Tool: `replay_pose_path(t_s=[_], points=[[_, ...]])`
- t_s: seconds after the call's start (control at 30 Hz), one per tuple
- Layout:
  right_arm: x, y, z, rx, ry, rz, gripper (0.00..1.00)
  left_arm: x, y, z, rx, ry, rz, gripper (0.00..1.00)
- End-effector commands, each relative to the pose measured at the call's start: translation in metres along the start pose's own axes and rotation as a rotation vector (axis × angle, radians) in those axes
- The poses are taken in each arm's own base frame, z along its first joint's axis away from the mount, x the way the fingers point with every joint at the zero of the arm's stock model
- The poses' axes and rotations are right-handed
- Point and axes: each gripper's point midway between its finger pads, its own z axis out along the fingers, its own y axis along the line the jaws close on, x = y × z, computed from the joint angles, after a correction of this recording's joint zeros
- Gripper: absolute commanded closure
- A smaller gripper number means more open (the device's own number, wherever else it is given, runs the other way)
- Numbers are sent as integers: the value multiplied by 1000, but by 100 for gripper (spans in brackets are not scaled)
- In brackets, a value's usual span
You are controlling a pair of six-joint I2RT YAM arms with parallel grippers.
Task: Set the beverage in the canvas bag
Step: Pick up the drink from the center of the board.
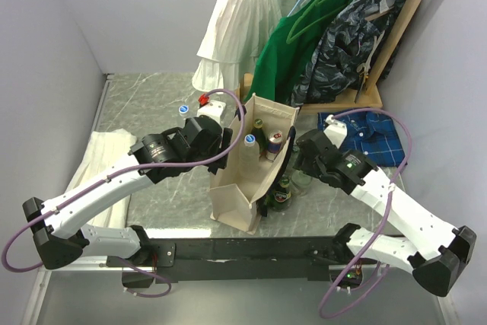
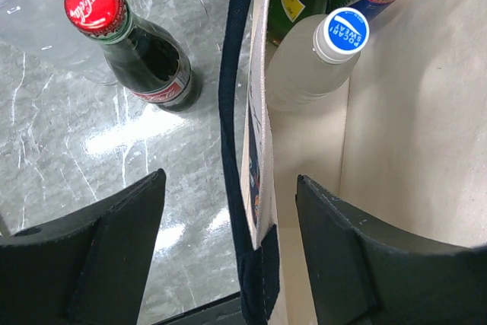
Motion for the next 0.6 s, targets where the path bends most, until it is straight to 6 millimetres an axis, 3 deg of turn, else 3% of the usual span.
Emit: replay_pose_path(t_s=[0.0,0.2,0.53,0.57], points=[[5,1,4,-11,13,-3,41,-5,0,-4,6,-26,-18,26],[14,-1,10,-1,37,-10,48,-2,-2,0,6,-17,-12,25],[11,1,16,32,36,-34,58,-3,-2,5,-5,-16,1,25],[10,0,17,37,36,-33,62,-3,-2,5,-3,-15,3,25]])
